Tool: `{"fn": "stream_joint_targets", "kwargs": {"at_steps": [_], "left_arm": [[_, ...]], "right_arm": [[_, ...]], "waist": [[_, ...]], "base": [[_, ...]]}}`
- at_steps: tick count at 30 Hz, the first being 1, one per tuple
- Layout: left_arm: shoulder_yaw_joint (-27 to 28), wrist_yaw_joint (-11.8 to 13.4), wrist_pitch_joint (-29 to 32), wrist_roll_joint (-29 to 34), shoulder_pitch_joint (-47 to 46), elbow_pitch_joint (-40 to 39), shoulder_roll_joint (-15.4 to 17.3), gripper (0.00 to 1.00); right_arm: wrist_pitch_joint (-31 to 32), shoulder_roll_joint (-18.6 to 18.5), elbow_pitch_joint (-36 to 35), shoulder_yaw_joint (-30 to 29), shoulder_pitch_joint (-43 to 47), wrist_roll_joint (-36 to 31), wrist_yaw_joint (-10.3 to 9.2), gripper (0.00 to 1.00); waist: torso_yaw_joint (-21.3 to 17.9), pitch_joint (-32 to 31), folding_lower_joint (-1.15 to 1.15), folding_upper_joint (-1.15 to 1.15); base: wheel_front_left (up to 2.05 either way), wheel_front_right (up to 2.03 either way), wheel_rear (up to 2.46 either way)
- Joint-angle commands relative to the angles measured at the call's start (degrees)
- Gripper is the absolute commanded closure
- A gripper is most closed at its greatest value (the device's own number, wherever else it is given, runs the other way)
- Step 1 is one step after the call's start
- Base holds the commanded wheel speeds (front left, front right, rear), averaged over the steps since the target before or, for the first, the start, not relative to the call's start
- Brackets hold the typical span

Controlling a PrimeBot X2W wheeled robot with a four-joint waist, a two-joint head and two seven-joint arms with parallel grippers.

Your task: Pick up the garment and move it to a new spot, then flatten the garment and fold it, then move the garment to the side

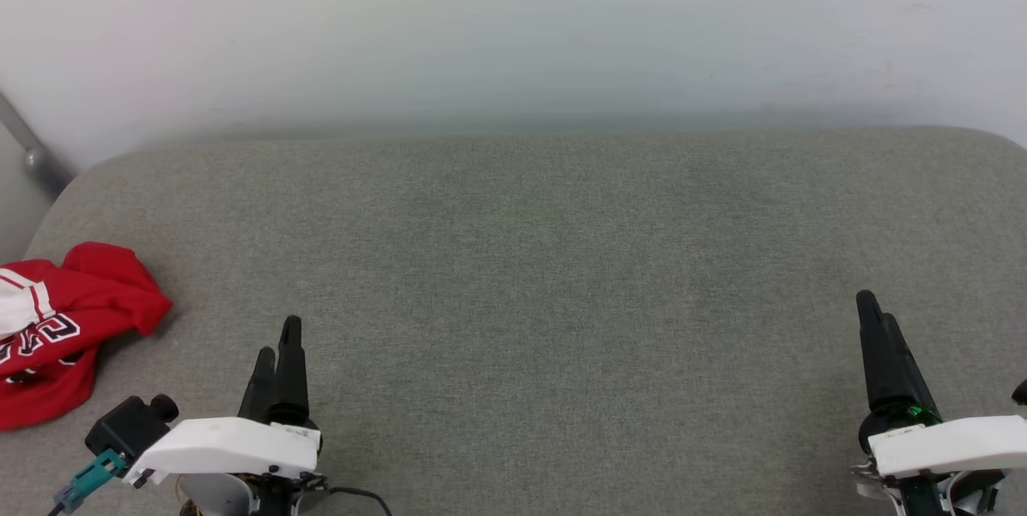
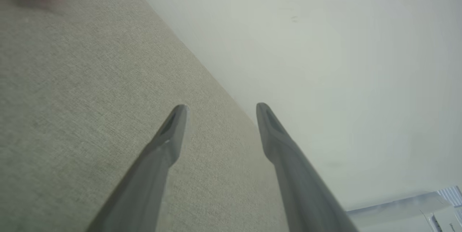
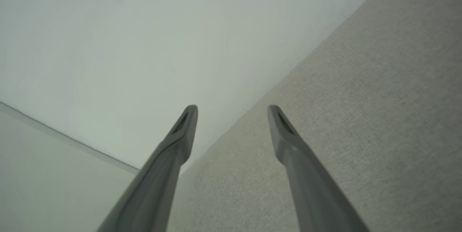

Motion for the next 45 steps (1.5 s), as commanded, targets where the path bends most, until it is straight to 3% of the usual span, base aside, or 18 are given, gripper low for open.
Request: {"fn": "stream_joint_targets", "kwargs": {"at_steps": [1, 11, 23, 35, 45], "left_arm": [[-0.6, 0.7, -0.7, 3.1, -0.1, -1.3, 0.6, 0.00], [-5.3, 4.9, -2.8, 13.9, 0.4, -1.8, 3.4, 0.00], [-10.4, 9.7, -4.9, 21.7, 0.9, -3.2, 6.1, 0.00], [-13.9, 12.4, -6.9, 28.4, 1.4, -4.8, 7.9, 0.00], [-15.0, 12.9, -8.3, 33.1, 2.5, -5.9, 8.1, 0.00]], "right_arm": [[-0.7, 0.0, -1.8, 0.3, -0.1, -3.4, 0.00, 0.00], [-2.7, 0.0, -4.2, 2.2, 1.4, -15.8, -0.01, 0.00], [-4.9, 0.0, -5.9, 3.1, 2.9, -26.4, -0.01, 0.00], [-6.8, 0.1, -7.4, 3.4, 4.5, -33.6, -0.01, 0.00], [-8.3, 0.1, -8.8, 3.4, 5.6, -38.5, -0.01, 0.00]], "waist": [[0.0, 0.0, 0.00, 0.00], [0.2, 0.0, 0.00, 0.00], [0.4, 0.0, 0.00, 0.00], [0.5, 0.0, 0.00, 0.00], [0.6, 0.1, 0.00, 0.00]], "base": [[0.00, 0.00, 0.00], [0.00, 0.00, 0.00], [0.00, 0.00, 0.00], [0.00, 0.00, 0.00], [0.00, 0.00, 0.00]]}}
